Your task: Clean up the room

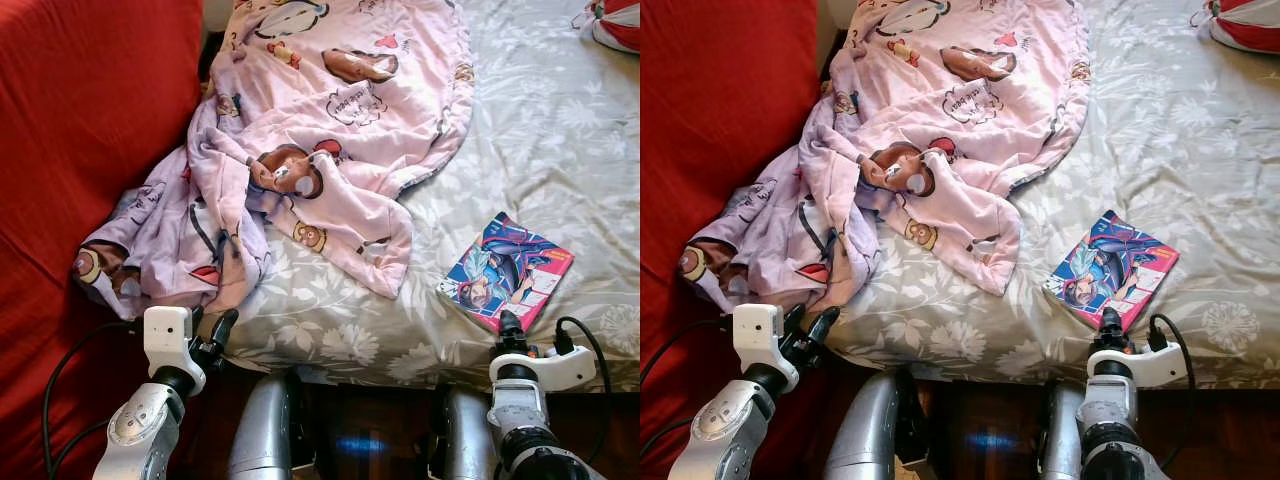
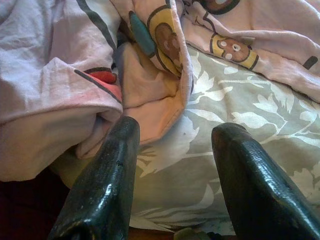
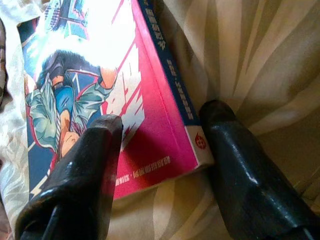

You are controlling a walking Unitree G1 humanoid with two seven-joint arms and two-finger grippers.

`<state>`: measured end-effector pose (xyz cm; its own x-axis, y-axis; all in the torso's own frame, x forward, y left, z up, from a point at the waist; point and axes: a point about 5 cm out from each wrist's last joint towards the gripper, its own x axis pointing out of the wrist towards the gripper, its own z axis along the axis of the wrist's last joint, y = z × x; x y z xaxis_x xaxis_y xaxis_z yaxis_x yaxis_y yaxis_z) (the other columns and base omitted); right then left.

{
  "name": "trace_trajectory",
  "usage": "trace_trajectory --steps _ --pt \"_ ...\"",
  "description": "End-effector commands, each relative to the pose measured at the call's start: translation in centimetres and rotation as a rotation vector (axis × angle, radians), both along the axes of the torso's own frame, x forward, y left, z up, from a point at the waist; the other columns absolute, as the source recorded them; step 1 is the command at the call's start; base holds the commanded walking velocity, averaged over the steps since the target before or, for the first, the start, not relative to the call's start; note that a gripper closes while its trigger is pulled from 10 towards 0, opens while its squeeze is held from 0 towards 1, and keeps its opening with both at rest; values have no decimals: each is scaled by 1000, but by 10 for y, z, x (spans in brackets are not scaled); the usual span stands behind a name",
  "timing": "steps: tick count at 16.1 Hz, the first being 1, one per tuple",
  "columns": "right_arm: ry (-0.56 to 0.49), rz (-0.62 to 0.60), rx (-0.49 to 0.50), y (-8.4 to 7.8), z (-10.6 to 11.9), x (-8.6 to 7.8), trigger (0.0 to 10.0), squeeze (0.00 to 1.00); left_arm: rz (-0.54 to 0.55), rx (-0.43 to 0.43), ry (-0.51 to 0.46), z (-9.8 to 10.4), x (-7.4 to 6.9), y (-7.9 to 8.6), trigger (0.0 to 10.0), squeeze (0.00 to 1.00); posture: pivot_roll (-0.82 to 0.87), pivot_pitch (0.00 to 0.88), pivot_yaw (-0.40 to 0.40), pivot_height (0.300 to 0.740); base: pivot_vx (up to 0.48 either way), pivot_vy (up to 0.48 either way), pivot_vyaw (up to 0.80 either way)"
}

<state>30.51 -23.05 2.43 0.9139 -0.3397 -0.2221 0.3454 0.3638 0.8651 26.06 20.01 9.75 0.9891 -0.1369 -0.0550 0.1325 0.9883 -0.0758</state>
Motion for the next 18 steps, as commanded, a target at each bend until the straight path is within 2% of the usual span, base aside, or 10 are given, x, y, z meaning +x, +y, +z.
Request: trace_trajectory --steps 1,2,3,13,18 --pt "45 46 24 14 -12 -6 10000 0 2 11 21 -3 -6 4 10000 0 220 305 130 587 0 0 0" --pt "47 46 29 15 -13 -7 9020 0 3 11 21 -3 -5 4 10000 0 220 305 131 587 0 0 0" --pt "44 45 32 15 -14 -7 0 0 3 11 21 -3 -5 4 10000 0 220 304 130 587 0 0 0" --pt "33 40 24 16 -15 -9 0 0 0 4 24 -6 -3 1 10000 0 203 285 119 587 0 0 0" --pt "64 -9 16 13 -32 -32 0 0 -1 -3 23 -8 0 -1 10000 0 175 270 109 587 0 0 0"
